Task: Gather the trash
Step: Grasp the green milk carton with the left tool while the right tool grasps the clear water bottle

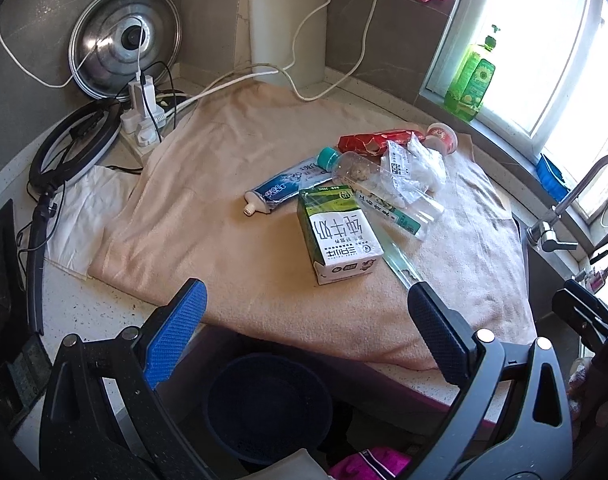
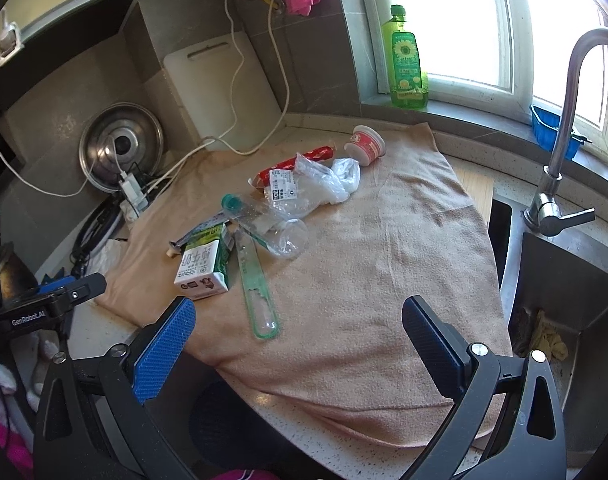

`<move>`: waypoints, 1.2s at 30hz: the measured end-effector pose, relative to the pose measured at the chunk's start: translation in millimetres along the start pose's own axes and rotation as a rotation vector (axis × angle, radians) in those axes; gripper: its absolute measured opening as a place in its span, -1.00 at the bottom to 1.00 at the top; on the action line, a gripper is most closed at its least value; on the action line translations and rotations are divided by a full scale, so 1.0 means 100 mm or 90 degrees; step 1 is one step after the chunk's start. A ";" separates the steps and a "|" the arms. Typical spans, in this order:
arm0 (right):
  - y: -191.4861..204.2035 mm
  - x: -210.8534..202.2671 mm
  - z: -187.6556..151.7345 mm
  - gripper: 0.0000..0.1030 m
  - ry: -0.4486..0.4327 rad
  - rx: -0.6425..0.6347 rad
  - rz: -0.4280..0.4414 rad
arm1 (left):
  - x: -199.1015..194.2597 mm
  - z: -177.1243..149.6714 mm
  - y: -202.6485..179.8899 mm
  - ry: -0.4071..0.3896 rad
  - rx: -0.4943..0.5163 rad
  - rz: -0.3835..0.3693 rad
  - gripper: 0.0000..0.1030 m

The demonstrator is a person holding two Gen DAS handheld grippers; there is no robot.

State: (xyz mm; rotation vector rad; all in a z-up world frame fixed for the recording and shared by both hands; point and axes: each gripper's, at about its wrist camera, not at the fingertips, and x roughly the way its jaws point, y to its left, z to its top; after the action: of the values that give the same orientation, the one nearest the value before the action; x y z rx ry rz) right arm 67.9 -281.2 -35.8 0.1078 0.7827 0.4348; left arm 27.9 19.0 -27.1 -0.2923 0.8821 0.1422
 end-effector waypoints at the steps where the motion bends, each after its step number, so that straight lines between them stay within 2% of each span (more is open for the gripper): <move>1: -0.01 0.03 0.01 0.99 0.010 -0.003 0.004 | 0.03 0.02 0.01 0.005 -0.006 -0.002 0.99; 5: -0.04 0.16 0.07 0.99 0.044 -0.012 0.031 | 0.13 0.09 0.03 0.023 -0.026 -0.017 0.99; 11: -0.05 0.32 0.23 0.99 0.062 -0.051 0.066 | 0.31 0.16 -0.03 0.047 -0.039 -0.035 0.99; 23: -0.02 0.90 0.88 0.99 0.115 -0.123 0.147 | 0.76 0.32 -0.23 0.087 -0.062 -0.050 0.92; 30: 0.09 1.40 1.12 0.83 0.184 -0.143 0.199 | 1.02 0.35 -0.32 0.108 -0.069 -0.044 0.78; 33: 0.17 1.63 1.17 0.58 0.221 -0.157 0.211 | 1.10 0.35 -0.35 0.114 -0.071 -0.038 0.72; 36: 0.22 1.84 1.19 0.50 0.256 -0.164 0.219 | 1.16 0.37 -0.35 0.116 -0.074 -0.031 0.68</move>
State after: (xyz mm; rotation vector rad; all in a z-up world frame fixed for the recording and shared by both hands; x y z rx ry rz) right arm 259.2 -176.5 -66.8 -0.0908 1.0996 0.8983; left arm 136.8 -2.7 -88.8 -0.4405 1.0489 0.1240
